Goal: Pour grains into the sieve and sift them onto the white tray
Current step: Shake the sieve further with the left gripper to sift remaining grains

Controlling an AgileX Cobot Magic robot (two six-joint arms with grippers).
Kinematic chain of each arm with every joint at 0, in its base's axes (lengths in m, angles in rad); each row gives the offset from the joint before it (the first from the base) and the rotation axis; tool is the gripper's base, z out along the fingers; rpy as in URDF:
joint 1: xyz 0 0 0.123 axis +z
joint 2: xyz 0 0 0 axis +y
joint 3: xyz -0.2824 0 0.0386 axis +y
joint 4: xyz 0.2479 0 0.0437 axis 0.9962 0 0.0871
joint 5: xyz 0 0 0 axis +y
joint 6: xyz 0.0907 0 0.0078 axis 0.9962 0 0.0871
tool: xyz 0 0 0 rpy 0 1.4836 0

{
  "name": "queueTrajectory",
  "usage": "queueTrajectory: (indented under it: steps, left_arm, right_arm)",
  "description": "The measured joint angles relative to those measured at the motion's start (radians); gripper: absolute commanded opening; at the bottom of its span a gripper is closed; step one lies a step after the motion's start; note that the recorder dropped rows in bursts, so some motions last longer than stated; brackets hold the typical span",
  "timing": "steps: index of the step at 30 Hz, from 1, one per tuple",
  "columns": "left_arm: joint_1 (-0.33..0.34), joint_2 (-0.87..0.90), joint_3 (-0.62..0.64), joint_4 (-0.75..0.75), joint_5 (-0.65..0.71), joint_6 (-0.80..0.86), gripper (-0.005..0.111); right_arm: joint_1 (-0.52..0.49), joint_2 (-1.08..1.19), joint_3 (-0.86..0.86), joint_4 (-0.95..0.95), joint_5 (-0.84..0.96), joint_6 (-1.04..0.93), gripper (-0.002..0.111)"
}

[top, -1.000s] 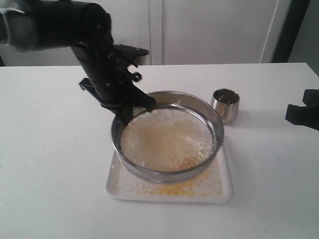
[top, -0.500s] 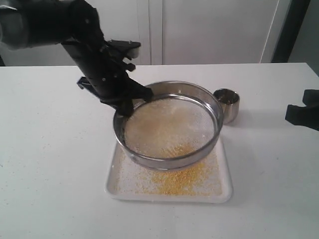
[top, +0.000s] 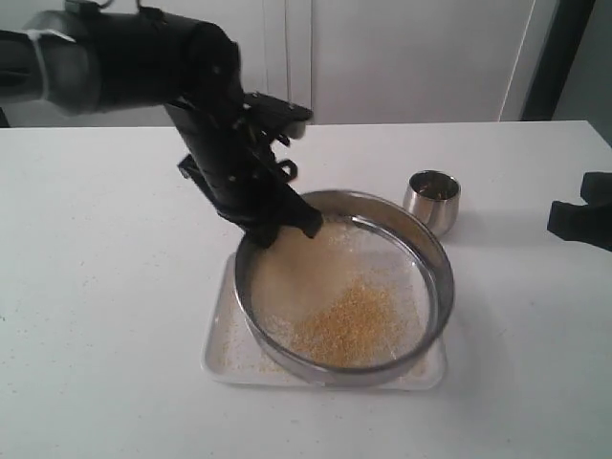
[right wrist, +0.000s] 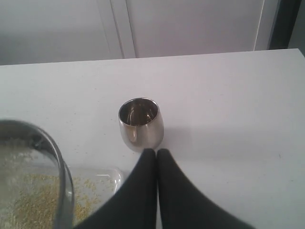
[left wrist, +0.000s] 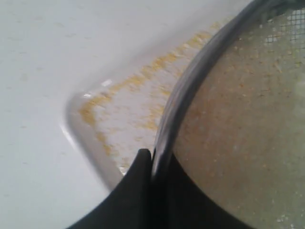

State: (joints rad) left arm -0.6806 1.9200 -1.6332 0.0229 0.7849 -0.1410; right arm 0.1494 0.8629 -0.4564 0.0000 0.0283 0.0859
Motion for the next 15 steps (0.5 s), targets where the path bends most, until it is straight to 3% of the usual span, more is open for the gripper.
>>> queueTrajectory:
  steps: [2, 5, 6, 8, 9, 12, 13, 15]
  left_arm:
    - [-0.008, -0.004, 0.004, 0.005, 0.031, -0.037, 0.000]
    - [0.078, -0.038, 0.000, -0.031, 0.009, -0.035, 0.000]
    - [0.070, -0.031, -0.001, -0.023, -0.001, -0.020, 0.000]
    - [-0.006, -0.001, -0.001, -0.034, 0.001, -0.007, 0.000]
    - [-0.009, 0.005, 0.004, -0.058, 0.024, -0.015, 0.000]
    - [0.064, -0.019, 0.004, -0.074, 0.026, -0.026, 0.000]
    - [0.064, -0.017, 0.002, -0.054, 0.009, -0.018, 0.000]
    - [-0.003, 0.010, 0.000, -0.033, 0.003, -0.010, 0.000]
  right_arm:
    - [0.000, 0.000, 0.000, 0.000, 0.000, 0.000, 0.000]
    - [0.000, 0.000, 0.000, 0.000, 0.000, 0.000, 0.000]
    - [0.000, 0.000, 0.000, 0.000, 0.000, 0.000, 0.000]
    - [0.000, 0.000, 0.000, 0.000, 0.000, 0.000, 0.000]
    - [0.000, 0.000, 0.000, 0.000, 0.000, 0.000, 0.000]
    - [0.000, 0.000, 0.000, 0.000, 0.000, 0.000, 0.000]
    - [0.000, 0.000, 0.000, 0.000, 0.000, 0.000, 0.000]
    - [0.000, 0.000, 0.000, 0.000, 0.000, 0.000, 0.000]
